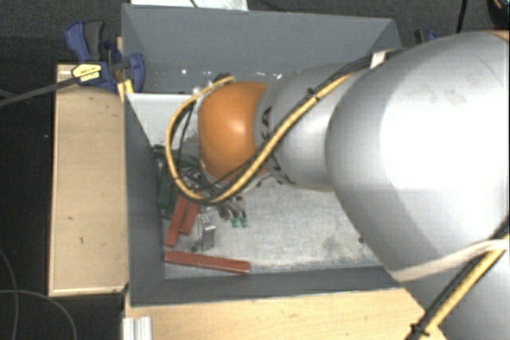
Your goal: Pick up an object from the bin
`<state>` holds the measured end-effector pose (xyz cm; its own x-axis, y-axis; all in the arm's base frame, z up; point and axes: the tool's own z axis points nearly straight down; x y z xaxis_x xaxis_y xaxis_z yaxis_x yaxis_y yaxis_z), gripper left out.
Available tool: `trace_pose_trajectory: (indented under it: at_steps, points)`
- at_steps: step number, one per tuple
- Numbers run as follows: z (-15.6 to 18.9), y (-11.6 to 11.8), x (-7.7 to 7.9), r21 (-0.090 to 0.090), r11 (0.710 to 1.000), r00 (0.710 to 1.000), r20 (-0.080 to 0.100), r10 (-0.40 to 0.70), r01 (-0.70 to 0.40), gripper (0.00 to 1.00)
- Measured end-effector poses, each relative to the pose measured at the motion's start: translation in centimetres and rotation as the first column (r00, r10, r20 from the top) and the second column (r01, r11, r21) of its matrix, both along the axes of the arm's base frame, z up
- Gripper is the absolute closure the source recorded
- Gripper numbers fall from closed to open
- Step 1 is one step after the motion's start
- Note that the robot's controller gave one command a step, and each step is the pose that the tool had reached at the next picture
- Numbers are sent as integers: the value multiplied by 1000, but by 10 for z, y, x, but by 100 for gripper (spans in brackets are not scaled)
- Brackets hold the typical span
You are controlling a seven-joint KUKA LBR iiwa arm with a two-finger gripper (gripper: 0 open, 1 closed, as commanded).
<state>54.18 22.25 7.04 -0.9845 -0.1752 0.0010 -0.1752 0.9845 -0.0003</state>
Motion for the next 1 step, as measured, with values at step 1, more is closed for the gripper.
trace_pose_trajectory:
  at_steps: [1]
  points:
    - [0,-1,-1,-3,1000,1000,-3,3,-3,100]
